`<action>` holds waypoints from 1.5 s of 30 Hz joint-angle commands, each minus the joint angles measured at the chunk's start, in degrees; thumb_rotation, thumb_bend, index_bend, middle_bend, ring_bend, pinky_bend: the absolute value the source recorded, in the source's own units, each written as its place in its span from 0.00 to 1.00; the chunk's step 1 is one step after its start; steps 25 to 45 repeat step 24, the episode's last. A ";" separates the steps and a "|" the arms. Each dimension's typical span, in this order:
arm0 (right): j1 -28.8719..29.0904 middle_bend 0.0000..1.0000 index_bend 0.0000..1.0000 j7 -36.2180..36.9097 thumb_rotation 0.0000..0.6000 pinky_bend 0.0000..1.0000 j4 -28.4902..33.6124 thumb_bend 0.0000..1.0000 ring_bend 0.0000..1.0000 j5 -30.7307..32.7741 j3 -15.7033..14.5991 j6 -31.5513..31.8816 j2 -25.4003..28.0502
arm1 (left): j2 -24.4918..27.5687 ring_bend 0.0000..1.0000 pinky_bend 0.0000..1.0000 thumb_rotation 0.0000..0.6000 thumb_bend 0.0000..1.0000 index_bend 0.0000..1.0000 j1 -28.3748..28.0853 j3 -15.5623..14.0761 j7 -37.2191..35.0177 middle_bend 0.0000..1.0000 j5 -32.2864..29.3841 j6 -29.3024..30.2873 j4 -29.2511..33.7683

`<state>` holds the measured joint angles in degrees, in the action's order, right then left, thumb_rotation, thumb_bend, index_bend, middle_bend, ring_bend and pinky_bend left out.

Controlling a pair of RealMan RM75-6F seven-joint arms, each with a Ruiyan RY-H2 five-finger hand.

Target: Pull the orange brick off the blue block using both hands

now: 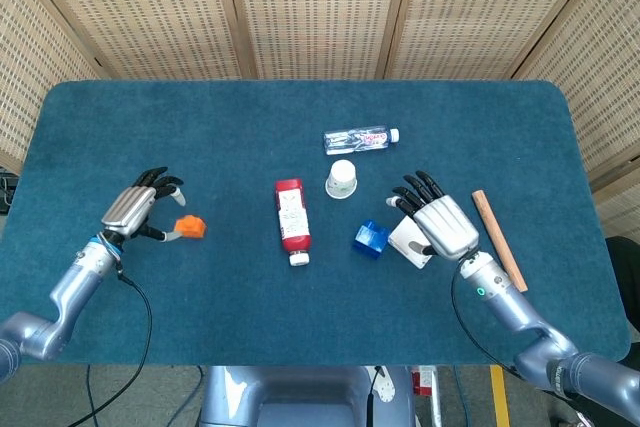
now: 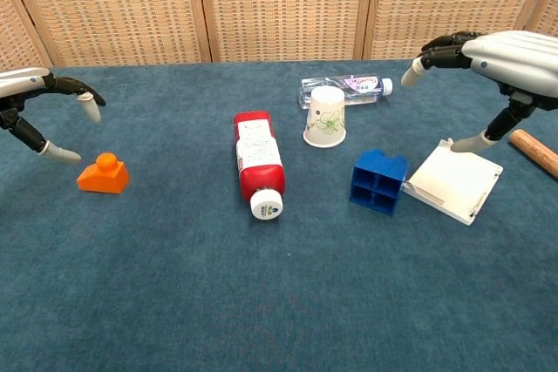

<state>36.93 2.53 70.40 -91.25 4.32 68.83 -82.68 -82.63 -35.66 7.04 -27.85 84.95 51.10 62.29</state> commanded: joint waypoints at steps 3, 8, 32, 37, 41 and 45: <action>-1.56 0.16 0.22 1.22 1.00 0.02 3.27 0.00 0.05 -0.97 0.93 4.35 3.46 | 2.62 0.00 0.00 1.00 0.00 0.00 0.44 0.95 3.30 0.00 -2.79 1.40 5.48; -4.46 0.12 0.15 2.50 1.00 0.00 6.06 0.00 0.02 -1.39 1.20 9.24 7.47 | 7.13 0.00 0.00 1.00 0.00 0.00 3.28 2.45 3.55 0.00 -4.49 6.88 11.54; -20.97 0.00 0.00 0.88 1.00 0.00 13.42 0.00 0.00 1.90 -4.25 21.61 14.03 | 21.70 0.00 0.00 1.00 0.00 0.00 21.57 -1.43 22.71 0.00 -7.54 30.60 38.66; -20.97 0.00 0.00 0.88 1.00 0.00 13.42 0.00 0.00 1.90 -4.25 21.61 14.03 | 21.70 0.00 0.00 1.00 0.00 0.00 21.57 -1.43 22.71 0.00 -7.54 30.60 38.66; -20.97 0.00 0.00 0.88 1.00 0.00 13.42 0.00 0.00 1.90 -4.25 21.61 14.03 | 21.70 0.00 0.00 1.00 0.00 0.00 21.57 -1.43 22.71 0.00 -7.54 30.60 38.66; -20.97 0.00 0.00 0.88 1.00 0.00 13.42 0.00 0.00 1.90 -4.25 21.61 14.03 | 21.70 0.00 0.00 1.00 0.00 0.00 21.57 -1.43 22.71 0.00 -7.54 30.60 38.66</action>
